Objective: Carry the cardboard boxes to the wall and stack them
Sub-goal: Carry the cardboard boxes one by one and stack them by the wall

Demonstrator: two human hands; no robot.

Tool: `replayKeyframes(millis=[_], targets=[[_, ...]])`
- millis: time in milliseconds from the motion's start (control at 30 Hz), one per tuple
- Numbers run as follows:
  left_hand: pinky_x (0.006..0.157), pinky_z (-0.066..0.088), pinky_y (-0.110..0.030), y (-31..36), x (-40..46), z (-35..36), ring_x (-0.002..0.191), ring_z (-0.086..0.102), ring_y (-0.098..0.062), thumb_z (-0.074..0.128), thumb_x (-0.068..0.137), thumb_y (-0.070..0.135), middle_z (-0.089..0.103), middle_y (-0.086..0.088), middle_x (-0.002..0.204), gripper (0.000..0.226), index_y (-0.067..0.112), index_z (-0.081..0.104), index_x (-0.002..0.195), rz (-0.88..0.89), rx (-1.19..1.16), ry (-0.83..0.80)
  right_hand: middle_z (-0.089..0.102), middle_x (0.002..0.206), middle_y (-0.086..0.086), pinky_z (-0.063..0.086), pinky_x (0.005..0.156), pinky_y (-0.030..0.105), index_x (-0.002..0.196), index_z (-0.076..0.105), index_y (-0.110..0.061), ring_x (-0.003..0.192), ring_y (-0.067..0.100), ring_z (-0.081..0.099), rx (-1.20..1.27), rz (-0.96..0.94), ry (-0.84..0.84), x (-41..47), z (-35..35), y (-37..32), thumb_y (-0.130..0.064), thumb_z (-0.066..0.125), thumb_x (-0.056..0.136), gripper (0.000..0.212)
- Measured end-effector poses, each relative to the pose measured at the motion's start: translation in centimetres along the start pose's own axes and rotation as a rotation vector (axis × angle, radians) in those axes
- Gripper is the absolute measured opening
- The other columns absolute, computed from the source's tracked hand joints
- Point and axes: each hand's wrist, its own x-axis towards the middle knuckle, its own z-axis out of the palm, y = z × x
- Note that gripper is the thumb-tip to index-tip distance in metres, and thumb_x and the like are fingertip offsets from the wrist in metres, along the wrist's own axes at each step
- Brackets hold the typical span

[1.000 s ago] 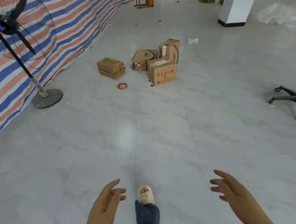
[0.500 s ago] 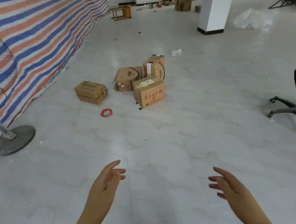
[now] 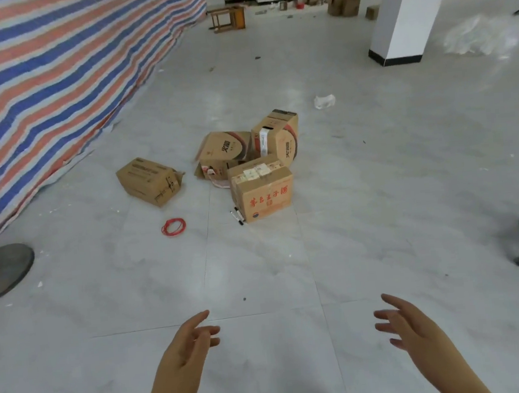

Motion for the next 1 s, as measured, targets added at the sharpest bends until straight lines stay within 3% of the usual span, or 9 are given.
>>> replayKeyframes(millis=[200, 500, 633, 867, 1000], targets=[[0.085, 0.049, -0.025, 5.0, 9.5, 6.7, 0.089, 0.066, -0.001, 0.047, 0.097, 0.013, 0.067, 0.022, 0.101, 0.029, 0.035, 0.057, 0.112, 0.019, 0.05, -0.074, 0.068, 0.104, -0.008, 0.049, 0.086, 0.035, 0.117, 0.054, -0.03, 0.095, 0.01, 0.067, -0.055, -0.024, -0.045, 12.2, -3.0, -5.4, -0.014, 0.043, 0.1, 0.026], [0.093, 0.049, -0.041, 8.5, 28.8, 10.3, 0.088, 0.068, -0.01, 0.045, 0.097, 0.013, 0.072, 0.008, 0.092, 0.034, 0.042, 0.063, 0.103, -0.097, 0.051, -0.032, 0.069, 0.105, -0.003, 0.048, 0.082, 0.032, 0.118, 0.054, -0.027, 0.095, 0.01, 0.066, -0.056, 0.06, -0.043, 30.4, -0.8, -9.9, -0.015, 0.044, 0.099, 0.025], [0.095, 0.049, -0.042, 13.6, 39.0, 10.6, 0.093, 0.067, -0.012, 0.045, 0.098, 0.013, 0.069, 0.003, 0.102, 0.028, 0.037, 0.056, 0.104, -0.057, 0.06, -0.022, 0.068, 0.105, -0.003, 0.048, 0.079, 0.031, 0.118, 0.054, -0.026, 0.095, 0.011, 0.066, -0.042, 0.075, -0.032, 38.9, 0.4, -14.8, -0.014, 0.044, 0.099, 0.025], [0.089, 0.049, -0.03, 20.0, 54.4, 12.3, 0.087, 0.065, 0.003, 0.044, 0.099, 0.015, 0.069, 0.009, 0.103, 0.029, 0.04, 0.055, 0.108, -0.019, 0.107, -0.047, 0.065, 0.106, -0.013, 0.048, 0.095, 0.039, 0.12, 0.049, -0.034, 0.096, 0.007, 0.065, -0.16, 0.046, -0.119, 53.0, 3.5, -21.6, -0.021, 0.041, 0.1, 0.025], [0.089, 0.049, -0.031, 19.9, 60.4, 15.1, 0.087, 0.066, 0.001, 0.045, 0.098, 0.015, 0.069, 0.007, 0.102, 0.029, 0.04, 0.056, 0.107, -0.113, 0.076, -0.002, 0.065, 0.112, -0.004, 0.044, 0.103, 0.043, 0.128, 0.048, -0.028, 0.1, 0.015, 0.064, -0.271, 0.098, -0.207, 61.7, 4.2, -22.7, -0.022, 0.039, 0.101, 0.029]])
